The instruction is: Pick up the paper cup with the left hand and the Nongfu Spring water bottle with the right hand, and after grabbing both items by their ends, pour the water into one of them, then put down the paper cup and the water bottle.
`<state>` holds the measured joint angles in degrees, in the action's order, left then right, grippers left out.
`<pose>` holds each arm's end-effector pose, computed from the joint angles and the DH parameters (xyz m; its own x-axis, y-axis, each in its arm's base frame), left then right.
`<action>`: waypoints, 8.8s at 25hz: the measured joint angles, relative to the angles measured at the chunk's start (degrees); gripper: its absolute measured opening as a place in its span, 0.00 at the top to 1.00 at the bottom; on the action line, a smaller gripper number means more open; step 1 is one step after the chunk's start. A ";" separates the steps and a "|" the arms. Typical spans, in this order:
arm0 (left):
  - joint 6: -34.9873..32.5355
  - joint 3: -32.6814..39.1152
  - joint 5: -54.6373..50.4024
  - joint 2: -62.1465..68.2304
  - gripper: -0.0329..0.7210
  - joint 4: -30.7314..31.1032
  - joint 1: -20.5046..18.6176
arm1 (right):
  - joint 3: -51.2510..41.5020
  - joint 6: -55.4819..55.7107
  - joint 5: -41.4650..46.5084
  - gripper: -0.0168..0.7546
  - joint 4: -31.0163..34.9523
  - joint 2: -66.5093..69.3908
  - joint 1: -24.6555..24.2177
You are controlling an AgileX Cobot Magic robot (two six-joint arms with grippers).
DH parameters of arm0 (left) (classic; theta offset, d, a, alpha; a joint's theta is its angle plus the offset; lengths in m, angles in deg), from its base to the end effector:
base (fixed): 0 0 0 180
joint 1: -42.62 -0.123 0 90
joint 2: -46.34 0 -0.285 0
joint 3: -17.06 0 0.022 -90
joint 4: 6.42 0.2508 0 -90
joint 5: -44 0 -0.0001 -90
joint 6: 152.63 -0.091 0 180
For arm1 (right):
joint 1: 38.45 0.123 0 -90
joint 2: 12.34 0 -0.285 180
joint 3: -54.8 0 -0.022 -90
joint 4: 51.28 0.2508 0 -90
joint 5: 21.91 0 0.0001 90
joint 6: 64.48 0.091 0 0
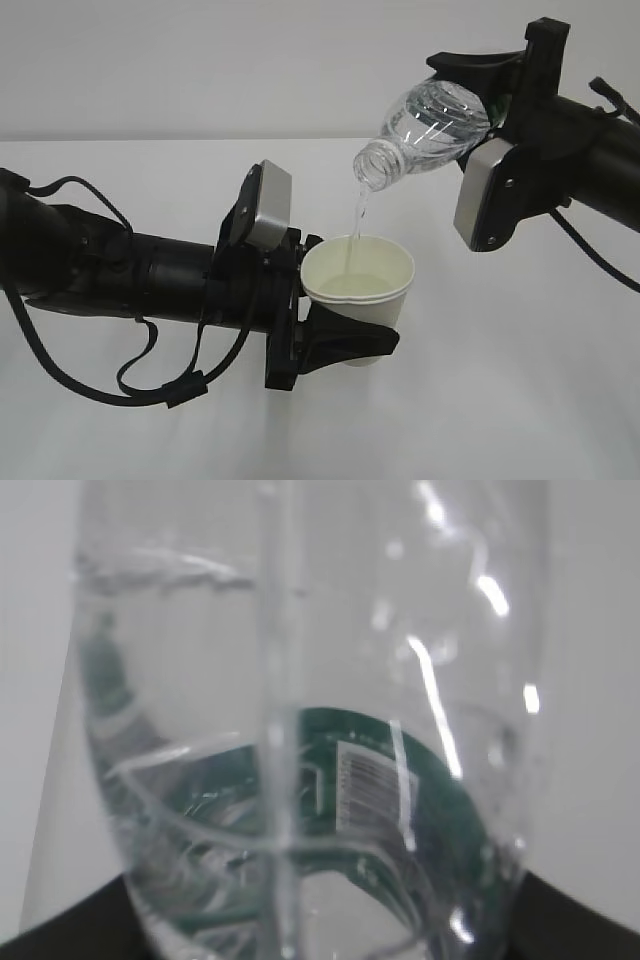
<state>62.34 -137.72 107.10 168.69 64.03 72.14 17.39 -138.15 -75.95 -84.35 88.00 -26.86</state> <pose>0.2674 -0.2393 0.1436 -0.0691 0.2202 -0.9730 0.9975 0.0311 -0.0638 0.3032 0.1032 0.2344 0.6090 -0.7880 0.0906 0.0724 -0.0585 -0.9957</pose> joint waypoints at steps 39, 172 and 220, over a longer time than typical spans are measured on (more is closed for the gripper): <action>0.21 0.00 0.00 0.00 0.33 1.02 0.00 | 0.00 -0.30 -1.24 0.46 0.00 0.00 0.00; 1.78 0.00 -1.84 0.00 0.33 -4.20 0.00 | 0.00 4.62 -2.16 0.46 0.00 0.00 0.00; 1.78 0.00 -4.39 0.00 0.33 -8.86 0.00 | 0.00 41.48 -4.32 0.46 27.24 0.00 0.00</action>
<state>64.12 -137.72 102.72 168.69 55.17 72.14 17.39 -96.68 -80.27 -57.11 88.00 -26.86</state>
